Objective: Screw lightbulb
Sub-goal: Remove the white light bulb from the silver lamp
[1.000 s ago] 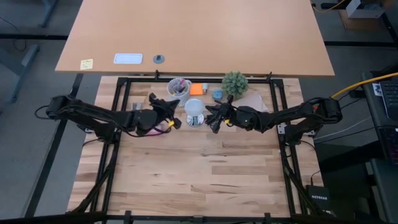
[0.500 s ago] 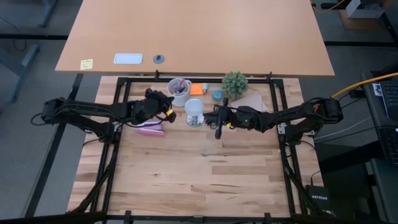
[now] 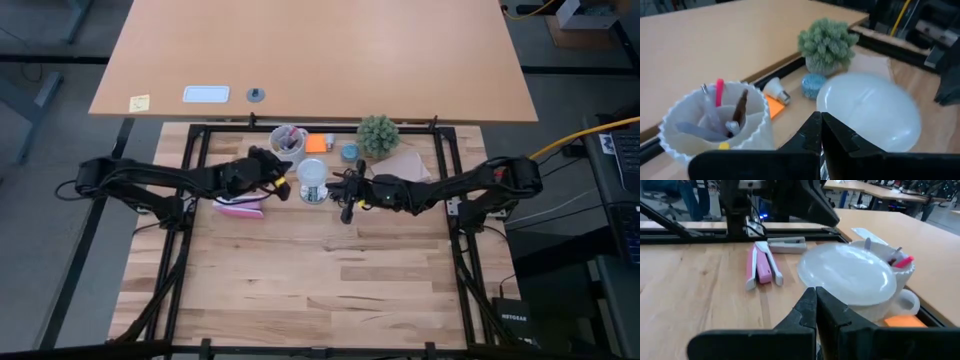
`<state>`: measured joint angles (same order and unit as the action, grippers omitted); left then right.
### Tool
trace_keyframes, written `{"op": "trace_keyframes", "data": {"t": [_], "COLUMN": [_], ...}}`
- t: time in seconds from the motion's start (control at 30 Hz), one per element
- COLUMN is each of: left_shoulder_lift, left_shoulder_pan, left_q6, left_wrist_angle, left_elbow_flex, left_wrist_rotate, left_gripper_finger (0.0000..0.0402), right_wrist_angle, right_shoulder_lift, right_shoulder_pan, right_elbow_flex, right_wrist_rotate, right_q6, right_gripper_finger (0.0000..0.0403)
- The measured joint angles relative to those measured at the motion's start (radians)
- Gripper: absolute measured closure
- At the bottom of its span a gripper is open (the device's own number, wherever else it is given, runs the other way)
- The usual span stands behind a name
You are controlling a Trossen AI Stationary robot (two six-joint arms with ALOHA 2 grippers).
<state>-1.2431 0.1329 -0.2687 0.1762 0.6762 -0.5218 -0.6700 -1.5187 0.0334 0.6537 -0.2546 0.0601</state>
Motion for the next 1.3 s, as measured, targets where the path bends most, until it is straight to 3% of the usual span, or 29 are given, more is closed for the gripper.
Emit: {"op": "trace_keyframes", "data": {"t": [0.33, 0.93, 1.3], "left_shoulder_lift": [-0.1, -0.107, -0.107], "left_shoulder_pan": [0.0, -0.072, -0.167], "left_q6": [0.009, -0.054, -0.061], "left_wrist_angle": [0.079, 0.077, 0.182], "left_elbow_flex": [0.0, -0.001, 0.0], "left_wrist_rotate": [0.017, 0.068, 0.066], "left_gripper_finger": [0.04, 0.0401, 0.0401], "right_wrist_angle": [-0.035, -0.015, -0.013], "right_shoulder_lift": [-0.052, -0.057, -0.057], "right_shoulder_pan": [0.0, 0.069, 0.069], "right_elbow_flex": [0.0, 0.0, 0.001], "right_wrist_rotate": [-0.031, -0.113, -0.058], "right_q6": [0.001, -0.057, -0.051], "right_gripper_finger": [0.04, 0.04, 0.04]}}
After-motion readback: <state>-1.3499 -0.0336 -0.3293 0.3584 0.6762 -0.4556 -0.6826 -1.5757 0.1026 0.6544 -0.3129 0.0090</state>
